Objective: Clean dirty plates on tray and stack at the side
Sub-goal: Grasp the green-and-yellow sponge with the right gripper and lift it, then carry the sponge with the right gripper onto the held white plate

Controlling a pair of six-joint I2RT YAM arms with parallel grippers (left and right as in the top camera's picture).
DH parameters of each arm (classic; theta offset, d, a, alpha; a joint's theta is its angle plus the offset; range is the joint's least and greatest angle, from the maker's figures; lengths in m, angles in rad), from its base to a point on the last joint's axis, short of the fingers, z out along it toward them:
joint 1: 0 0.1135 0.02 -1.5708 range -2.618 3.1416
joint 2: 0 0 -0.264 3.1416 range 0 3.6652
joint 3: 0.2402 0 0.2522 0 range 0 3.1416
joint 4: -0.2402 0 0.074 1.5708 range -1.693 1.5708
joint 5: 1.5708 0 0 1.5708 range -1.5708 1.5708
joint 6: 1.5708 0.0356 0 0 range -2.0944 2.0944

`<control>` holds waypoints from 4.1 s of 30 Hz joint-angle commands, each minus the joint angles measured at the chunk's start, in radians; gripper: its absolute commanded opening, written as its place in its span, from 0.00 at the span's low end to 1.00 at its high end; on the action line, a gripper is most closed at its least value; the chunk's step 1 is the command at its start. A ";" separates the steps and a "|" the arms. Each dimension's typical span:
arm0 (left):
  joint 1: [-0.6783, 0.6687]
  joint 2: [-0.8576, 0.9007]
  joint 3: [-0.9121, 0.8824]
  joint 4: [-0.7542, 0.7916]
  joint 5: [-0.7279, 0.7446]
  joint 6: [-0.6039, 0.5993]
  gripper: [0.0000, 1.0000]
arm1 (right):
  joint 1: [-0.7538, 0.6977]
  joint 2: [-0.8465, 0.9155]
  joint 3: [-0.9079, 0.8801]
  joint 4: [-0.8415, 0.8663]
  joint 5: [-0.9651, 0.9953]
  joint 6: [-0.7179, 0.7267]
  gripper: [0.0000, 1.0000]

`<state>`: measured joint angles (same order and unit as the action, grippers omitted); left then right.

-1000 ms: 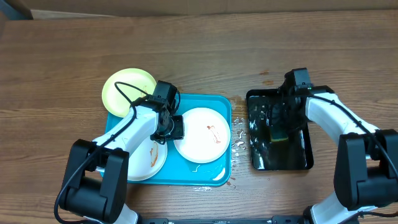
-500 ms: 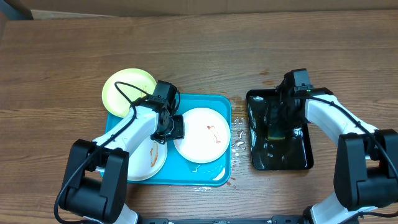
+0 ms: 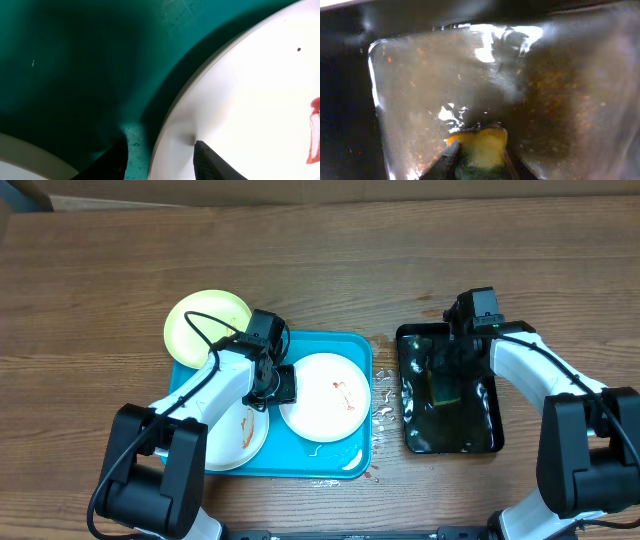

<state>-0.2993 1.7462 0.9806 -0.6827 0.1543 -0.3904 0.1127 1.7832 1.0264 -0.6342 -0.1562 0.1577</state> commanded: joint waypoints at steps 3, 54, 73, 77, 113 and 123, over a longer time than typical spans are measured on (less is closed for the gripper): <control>0.002 0.014 -0.015 -0.001 -0.007 0.002 0.52 | -0.003 -0.030 0.072 -0.141 -0.003 0.000 0.57; 0.003 0.013 -0.014 0.037 0.005 0.001 0.04 | -0.002 -0.212 0.119 -0.476 0.074 0.082 0.04; 0.002 0.013 -0.015 0.029 0.003 0.002 0.04 | -0.002 -0.212 0.118 -0.430 -0.042 0.013 0.04; 0.002 0.013 -0.015 0.028 0.003 0.002 0.04 | -0.002 -0.212 0.118 -0.469 -0.047 0.018 0.04; 0.005 0.014 -0.015 0.051 -0.116 0.085 0.04 | 0.000 -0.212 0.119 -0.414 0.004 0.032 0.04; 0.005 0.014 -0.015 0.049 -0.136 0.080 0.04 | 0.000 -0.212 0.119 -0.407 -0.087 0.013 0.04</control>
<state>-0.2947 1.7477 0.9787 -0.6296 0.1181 -0.2962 0.1120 1.5822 1.1454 -1.0557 -0.1360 0.2096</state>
